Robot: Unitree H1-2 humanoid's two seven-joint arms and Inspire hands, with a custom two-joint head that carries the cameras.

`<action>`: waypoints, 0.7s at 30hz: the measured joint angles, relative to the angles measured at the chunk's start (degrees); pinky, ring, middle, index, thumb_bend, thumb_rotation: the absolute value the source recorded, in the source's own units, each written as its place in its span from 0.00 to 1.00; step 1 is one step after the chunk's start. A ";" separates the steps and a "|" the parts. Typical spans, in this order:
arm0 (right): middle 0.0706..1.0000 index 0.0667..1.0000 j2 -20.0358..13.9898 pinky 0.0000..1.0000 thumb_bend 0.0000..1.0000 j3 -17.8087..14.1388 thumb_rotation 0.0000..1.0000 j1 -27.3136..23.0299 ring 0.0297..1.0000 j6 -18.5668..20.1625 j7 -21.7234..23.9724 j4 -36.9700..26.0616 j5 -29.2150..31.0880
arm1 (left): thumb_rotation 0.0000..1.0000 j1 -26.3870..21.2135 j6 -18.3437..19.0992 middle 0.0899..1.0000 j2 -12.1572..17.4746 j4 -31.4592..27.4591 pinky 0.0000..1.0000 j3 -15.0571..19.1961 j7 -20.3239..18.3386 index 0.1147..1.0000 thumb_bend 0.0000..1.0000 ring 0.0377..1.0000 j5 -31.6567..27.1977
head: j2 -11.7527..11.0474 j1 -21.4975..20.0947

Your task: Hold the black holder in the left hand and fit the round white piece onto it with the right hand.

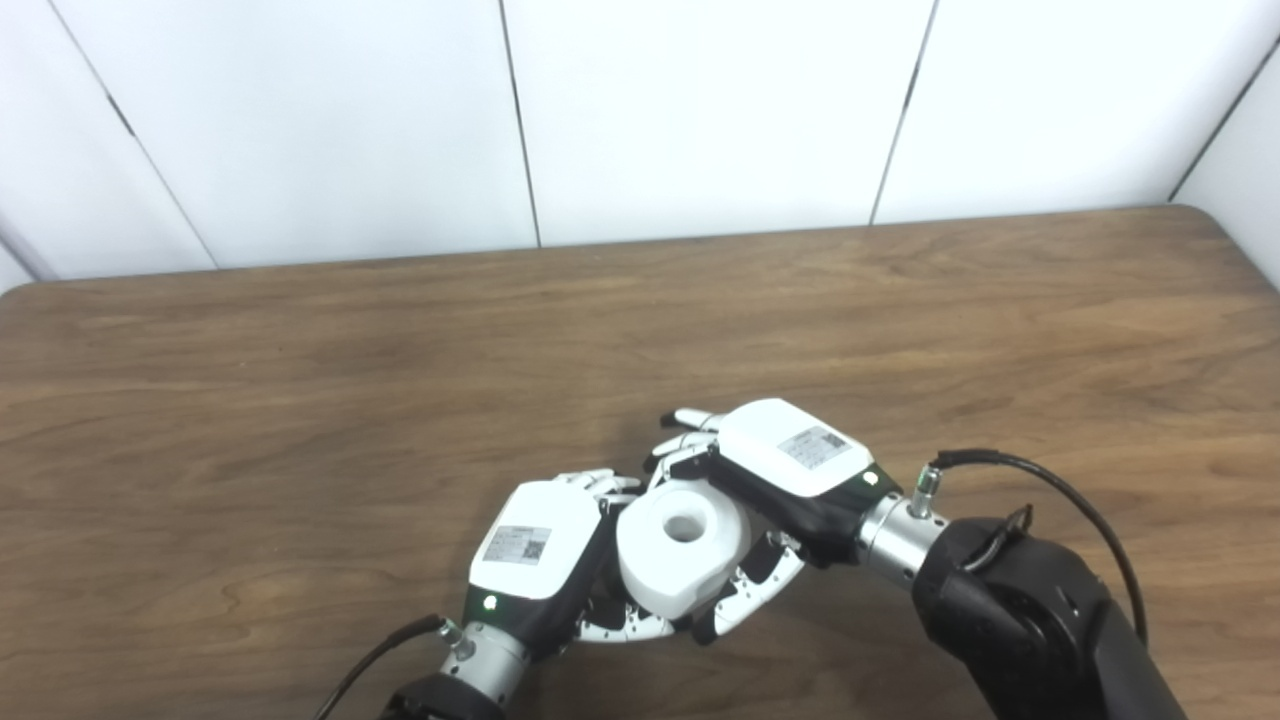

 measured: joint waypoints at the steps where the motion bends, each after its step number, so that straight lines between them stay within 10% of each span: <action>1: 0.81 0.64 0.01 0.91 1.00 0.00 0.38 0.00 0.95 0.01 0.12 0.00 0.00 | 0.05 0.04 0.00 0.76 -0.02 0.00 0.80 0.00 0.01 0.42 0.52 0.83 0.00 | 0.00 0.00; 21: 0.86 0.74 0.00 0.98 1.00 -1.84 0.40 -2.45 0.97 0.36 6.60 -6.07 -1.24 | 0.05 -0.03 -0.05 0.75 -0.01 0.02 0.79 -0.08 0.04 0.42 0.52 0.82 0.20 | -0.35 0.09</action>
